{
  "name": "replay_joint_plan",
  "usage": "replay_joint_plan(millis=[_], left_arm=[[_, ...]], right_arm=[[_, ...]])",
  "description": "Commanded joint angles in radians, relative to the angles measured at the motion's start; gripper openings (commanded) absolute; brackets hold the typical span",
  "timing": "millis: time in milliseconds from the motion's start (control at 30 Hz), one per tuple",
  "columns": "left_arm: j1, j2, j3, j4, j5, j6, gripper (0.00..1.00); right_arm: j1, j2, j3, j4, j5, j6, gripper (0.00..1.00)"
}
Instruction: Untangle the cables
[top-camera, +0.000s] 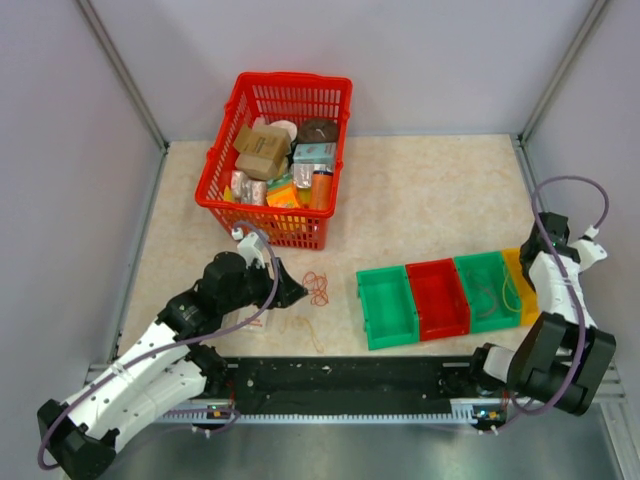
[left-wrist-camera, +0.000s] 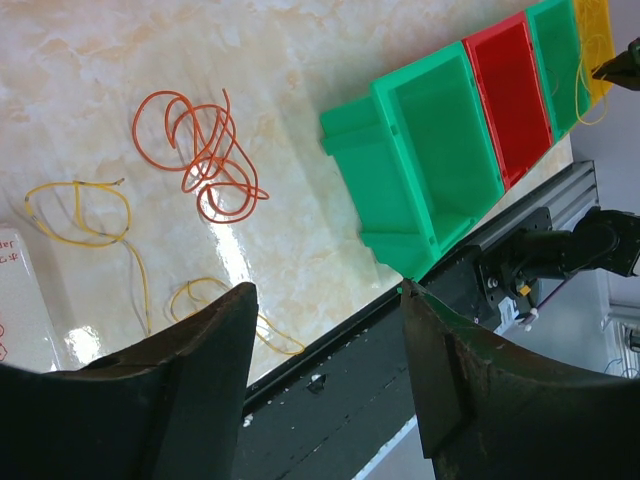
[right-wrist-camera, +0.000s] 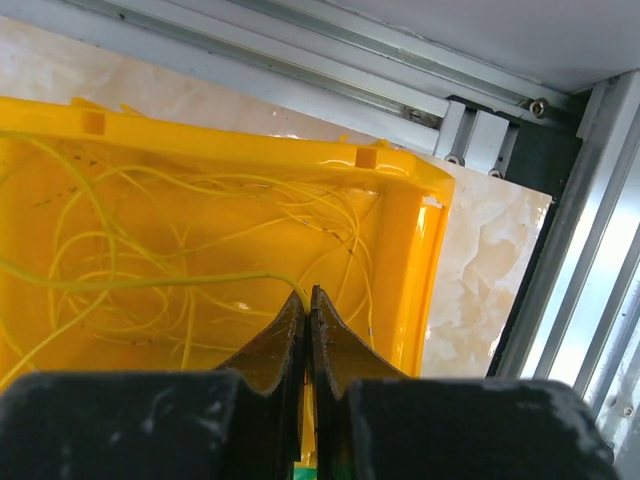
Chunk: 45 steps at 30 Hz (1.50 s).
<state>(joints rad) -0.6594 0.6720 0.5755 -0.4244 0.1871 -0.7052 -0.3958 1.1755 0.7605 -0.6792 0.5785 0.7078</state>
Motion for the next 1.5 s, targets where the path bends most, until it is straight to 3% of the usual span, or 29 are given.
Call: replay_joint_plan(millis=[0, 100, 233, 400, 500, 567, 600, 633, 833, 1067, 1300, 1367, 1467], left_arm=[[-0.002, -0.003, 0.0, 0.046, 0.012, 0.006, 0.64], [0.0, -0.011, 0.003, 0.033, 0.005, 0.01, 0.64], [-0.002, -0.009, -0.011, 0.048, 0.005, 0.004, 0.64], [-0.002, 0.032, 0.007, 0.065, 0.029, 0.004, 0.63], [-0.002, 0.034, 0.007, 0.07, 0.023, 0.012, 0.63], [-0.002, 0.032, 0.004, 0.067, 0.018, 0.013, 0.64], [-0.002, 0.035, 0.003, 0.067, 0.018, 0.016, 0.63], [-0.002, 0.037, 0.001, 0.068, 0.02, 0.016, 0.64], [-0.002, 0.038, 0.0, 0.064, 0.023, 0.021, 0.63], [0.0, 0.028, 0.001, 0.049, 0.015, 0.023, 0.64], [-0.002, 0.029, -0.003, 0.055, 0.012, 0.016, 0.63], [0.0, 0.037, 0.0, 0.055, 0.014, 0.018, 0.64], [-0.002, 0.041, 0.009, 0.053, 0.012, 0.019, 0.63]], right_arm=[[-0.006, 0.104, 0.026, 0.0, 0.054, 0.045, 0.0], [0.015, 0.11, 0.053, -0.019, 0.053, 0.004, 0.0], [0.06, 0.003, 0.051, 0.013, 0.046, -0.065, 0.16], [0.063, -0.062, 0.074, -0.014, -0.032, -0.099, 0.5], [0.061, -0.109, 0.082, -0.06, -0.086, -0.087, 0.61], [0.061, -0.141, 0.074, -0.094, -0.137, -0.065, 0.78], [0.063, -0.155, 0.065, -0.106, -0.161, -0.05, 0.92], [0.063, -0.166, 0.054, -0.123, -0.173, -0.035, 0.93], [0.017, -0.227, -0.042, -0.146, -0.178, 0.08, 0.94], [-0.015, -0.221, -0.125, -0.039, -0.212, 0.13, 0.81], [-0.023, -0.198, -0.159, 0.055, -0.121, 0.131, 0.7], [-0.025, -0.201, -0.176, 0.09, -0.137, 0.133, 0.61], [-0.034, -0.174, -0.182, 0.133, -0.151, 0.134, 0.33]])
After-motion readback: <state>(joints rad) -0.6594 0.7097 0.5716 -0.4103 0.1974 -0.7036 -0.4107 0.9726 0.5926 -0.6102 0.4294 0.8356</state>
